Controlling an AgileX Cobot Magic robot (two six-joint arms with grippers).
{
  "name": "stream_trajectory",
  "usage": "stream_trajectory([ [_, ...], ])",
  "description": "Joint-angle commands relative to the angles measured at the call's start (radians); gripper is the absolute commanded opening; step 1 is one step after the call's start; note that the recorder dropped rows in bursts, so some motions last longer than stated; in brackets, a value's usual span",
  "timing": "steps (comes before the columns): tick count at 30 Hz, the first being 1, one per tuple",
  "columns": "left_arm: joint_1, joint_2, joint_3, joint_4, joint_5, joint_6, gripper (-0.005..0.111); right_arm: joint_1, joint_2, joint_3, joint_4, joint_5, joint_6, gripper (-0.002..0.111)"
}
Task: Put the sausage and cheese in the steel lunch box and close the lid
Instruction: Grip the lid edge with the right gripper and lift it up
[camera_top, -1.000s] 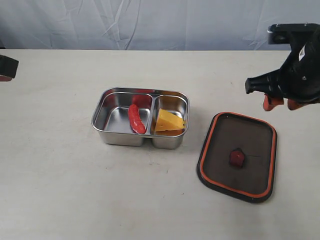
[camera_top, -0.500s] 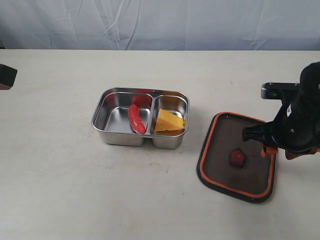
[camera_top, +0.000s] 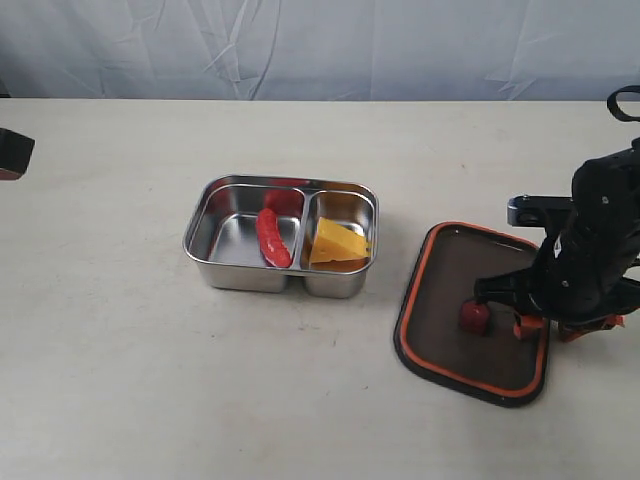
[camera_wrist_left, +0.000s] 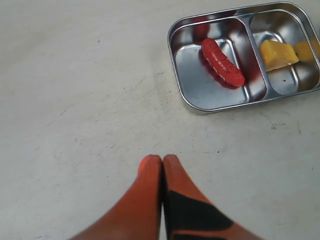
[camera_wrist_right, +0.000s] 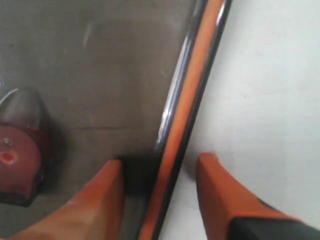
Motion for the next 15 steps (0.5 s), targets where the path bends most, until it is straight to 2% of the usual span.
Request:
stream_trajectory([
  [1,-0.002,-0.006,0.001,-0.037,0.003,0.001,0.000,-0.005,0.034,0.004,-0.005,0.008,0.001,0.024],
  [4,-0.002,-0.006,0.001,-0.078,0.003,0.001,0.000,-0.005,0.039,0.004,-0.015,0.026,0.001,0.000],
  [9,-0.002,-0.006,0.001,-0.144,0.003,0.001,0.004,-0.005,0.033,0.004,-0.030,0.059,0.001,-0.001],
  [12,-0.002,-0.006,0.001,-0.189,-0.018,0.003,0.015,-0.005,0.000,0.004,-0.037,0.063,0.001,-0.001],
  [15,-0.002,-0.006,0.001,-0.274,-0.056,0.043,0.031,-0.005,-0.056,0.004,-0.037,0.063,0.001,-0.001],
])
